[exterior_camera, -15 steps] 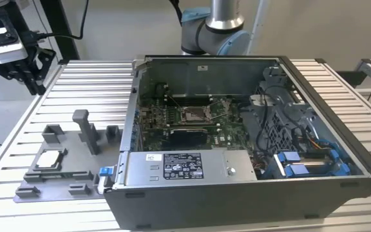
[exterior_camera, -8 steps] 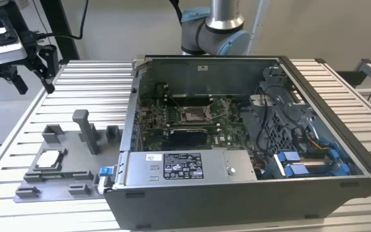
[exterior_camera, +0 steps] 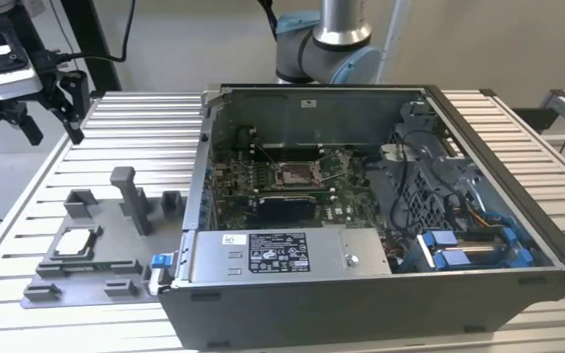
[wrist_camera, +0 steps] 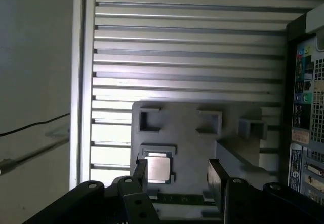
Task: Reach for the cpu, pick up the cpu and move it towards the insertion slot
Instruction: 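Reach for the cpu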
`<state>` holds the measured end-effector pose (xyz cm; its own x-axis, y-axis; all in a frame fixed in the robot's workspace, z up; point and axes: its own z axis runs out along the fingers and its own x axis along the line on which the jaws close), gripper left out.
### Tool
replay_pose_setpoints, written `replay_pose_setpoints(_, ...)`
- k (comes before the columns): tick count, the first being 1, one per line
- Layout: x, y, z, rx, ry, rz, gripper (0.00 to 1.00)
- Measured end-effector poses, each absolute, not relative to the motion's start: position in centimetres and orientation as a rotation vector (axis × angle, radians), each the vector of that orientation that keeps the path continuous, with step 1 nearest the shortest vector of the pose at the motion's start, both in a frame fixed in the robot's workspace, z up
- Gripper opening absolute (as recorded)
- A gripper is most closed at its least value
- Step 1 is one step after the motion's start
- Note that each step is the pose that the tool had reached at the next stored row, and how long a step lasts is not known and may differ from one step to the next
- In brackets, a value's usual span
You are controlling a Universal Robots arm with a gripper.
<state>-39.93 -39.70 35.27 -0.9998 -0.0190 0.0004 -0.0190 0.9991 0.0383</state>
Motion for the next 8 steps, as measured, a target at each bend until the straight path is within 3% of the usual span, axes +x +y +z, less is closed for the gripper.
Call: replay_pose_setpoints(8,-40.03,-39.71,34.53,0.03,-3.14,-0.06,0.0)
